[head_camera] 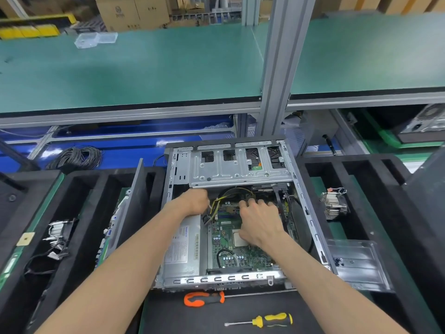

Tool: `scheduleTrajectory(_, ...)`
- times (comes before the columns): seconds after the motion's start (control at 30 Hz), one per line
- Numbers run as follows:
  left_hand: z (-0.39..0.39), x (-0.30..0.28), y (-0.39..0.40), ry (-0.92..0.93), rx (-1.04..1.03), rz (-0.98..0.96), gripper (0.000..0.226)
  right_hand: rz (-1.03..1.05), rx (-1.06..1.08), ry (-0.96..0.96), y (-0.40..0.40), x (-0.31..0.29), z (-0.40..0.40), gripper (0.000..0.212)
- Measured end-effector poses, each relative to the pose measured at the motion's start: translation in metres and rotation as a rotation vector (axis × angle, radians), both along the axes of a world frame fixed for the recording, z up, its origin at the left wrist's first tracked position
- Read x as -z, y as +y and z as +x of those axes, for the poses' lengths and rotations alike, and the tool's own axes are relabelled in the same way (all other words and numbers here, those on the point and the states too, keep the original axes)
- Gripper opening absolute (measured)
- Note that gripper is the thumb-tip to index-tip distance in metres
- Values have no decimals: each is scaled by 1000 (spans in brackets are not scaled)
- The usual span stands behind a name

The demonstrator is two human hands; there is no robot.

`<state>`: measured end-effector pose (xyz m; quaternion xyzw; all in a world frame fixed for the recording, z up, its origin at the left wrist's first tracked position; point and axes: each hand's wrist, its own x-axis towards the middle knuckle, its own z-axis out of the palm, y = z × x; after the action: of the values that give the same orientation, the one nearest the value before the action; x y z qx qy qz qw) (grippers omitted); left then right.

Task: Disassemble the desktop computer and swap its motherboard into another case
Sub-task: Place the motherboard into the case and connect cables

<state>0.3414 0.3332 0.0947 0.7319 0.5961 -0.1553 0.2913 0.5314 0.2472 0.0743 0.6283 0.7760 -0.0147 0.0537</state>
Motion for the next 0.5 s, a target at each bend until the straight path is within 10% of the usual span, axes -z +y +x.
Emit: scheduleTrajectory(0.5, 51, -59, -40, -705, -198, 280, 17, -23, 74, 202, -25, -36, 10, 41)
